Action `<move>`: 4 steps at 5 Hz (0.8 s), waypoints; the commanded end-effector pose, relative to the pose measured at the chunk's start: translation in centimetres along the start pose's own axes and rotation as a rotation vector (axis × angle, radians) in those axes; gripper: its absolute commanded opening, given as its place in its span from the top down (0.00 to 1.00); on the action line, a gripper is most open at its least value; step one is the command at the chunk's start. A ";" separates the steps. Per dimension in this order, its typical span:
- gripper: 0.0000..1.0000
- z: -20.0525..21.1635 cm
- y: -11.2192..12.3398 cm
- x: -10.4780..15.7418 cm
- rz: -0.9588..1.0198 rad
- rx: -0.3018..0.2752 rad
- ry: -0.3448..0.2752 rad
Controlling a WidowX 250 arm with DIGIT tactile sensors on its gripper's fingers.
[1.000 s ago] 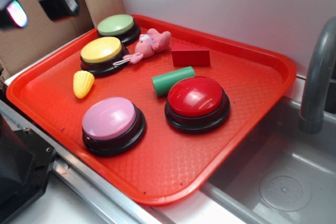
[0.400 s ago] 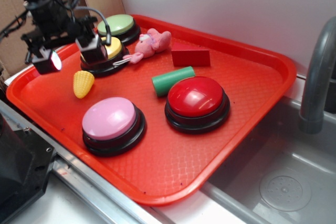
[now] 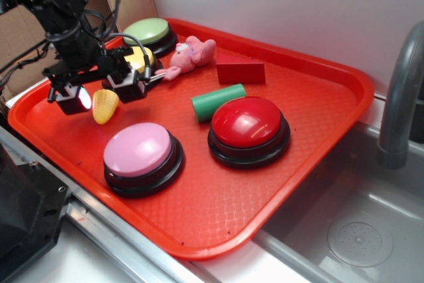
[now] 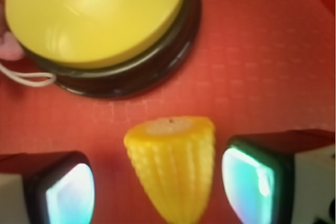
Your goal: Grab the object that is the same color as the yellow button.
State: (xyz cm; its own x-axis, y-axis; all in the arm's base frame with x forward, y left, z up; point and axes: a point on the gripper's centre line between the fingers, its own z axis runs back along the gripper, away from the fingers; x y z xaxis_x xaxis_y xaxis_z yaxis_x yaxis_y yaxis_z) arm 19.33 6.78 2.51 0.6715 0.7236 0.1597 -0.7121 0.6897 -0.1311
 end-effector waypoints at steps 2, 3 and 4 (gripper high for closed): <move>1.00 0.2 -0.3 0.8 -0.005 0.011 -0.084; 1.00 3.2 -1.6 0.8 -0.095 0.001 -0.080; 1.00 7.0 -3.5 0.7 -0.176 0.026 -0.031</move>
State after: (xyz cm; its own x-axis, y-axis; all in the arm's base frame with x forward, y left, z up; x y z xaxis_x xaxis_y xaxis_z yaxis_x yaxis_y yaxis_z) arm 20.36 4.15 8.75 0.7846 0.5954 0.1733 -0.5945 0.8017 -0.0628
